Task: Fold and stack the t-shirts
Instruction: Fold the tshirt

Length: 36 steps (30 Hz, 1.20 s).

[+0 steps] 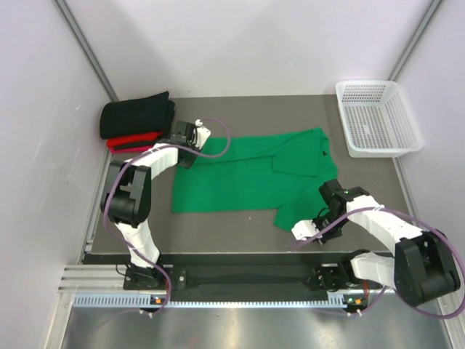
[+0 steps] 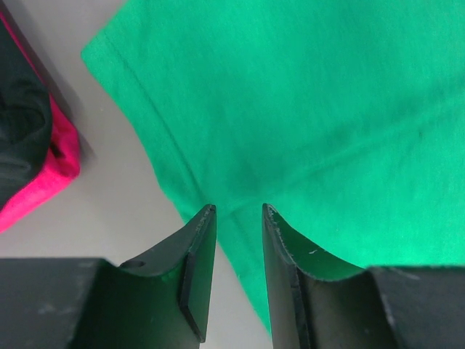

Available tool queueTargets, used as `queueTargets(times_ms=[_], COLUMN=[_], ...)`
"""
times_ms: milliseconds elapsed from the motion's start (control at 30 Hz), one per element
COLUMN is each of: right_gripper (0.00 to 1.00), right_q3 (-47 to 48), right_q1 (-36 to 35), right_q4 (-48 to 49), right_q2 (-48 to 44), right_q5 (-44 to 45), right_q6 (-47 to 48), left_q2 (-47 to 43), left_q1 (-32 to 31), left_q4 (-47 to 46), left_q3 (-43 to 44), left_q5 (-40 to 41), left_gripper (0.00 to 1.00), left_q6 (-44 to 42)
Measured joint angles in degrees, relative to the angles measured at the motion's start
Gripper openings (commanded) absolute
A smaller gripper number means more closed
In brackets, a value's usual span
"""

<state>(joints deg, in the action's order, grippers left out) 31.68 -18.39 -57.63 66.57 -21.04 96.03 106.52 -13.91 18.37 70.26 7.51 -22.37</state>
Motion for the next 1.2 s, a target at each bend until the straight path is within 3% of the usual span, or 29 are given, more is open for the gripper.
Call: queueTargets(times_ms=[267,433,600,1000,1200], right_gripper=[0.0,0.0,0.0,0.0,0.0], right_q3=[1.1,2.6,4.1,6.7,6.8], right_q1=[-0.3,-0.3,-0.3,-0.3,-0.3], right_q4=[0.9,1.4,2.2,3.3,3.5], right_q2=[1.0,-1.7,-1.9,2.5,3.8], right_q5=[0.6,1.4,1.7,2.1,2.2], right_q6=[-5.6,-10.1,-13.3,-16.7,-16.8], left_q2=[-6.3,-5.8,-5.7,-8.7,-9.4], left_q1=[1.9,6.3,7.4,7.1,7.1], left_q4=[12.5,24.0,30.6,37.9,38.1], left_q3=[-2.7,0.5,0.7,-6.5,-7.6], left_q5=[-6.8,-14.7,-18.3,-18.0,-17.1], left_gripper=[0.5,0.39,0.38,0.5,0.49], left_q6=[-7.8,-7.8,-9.5,-17.1,-19.2])
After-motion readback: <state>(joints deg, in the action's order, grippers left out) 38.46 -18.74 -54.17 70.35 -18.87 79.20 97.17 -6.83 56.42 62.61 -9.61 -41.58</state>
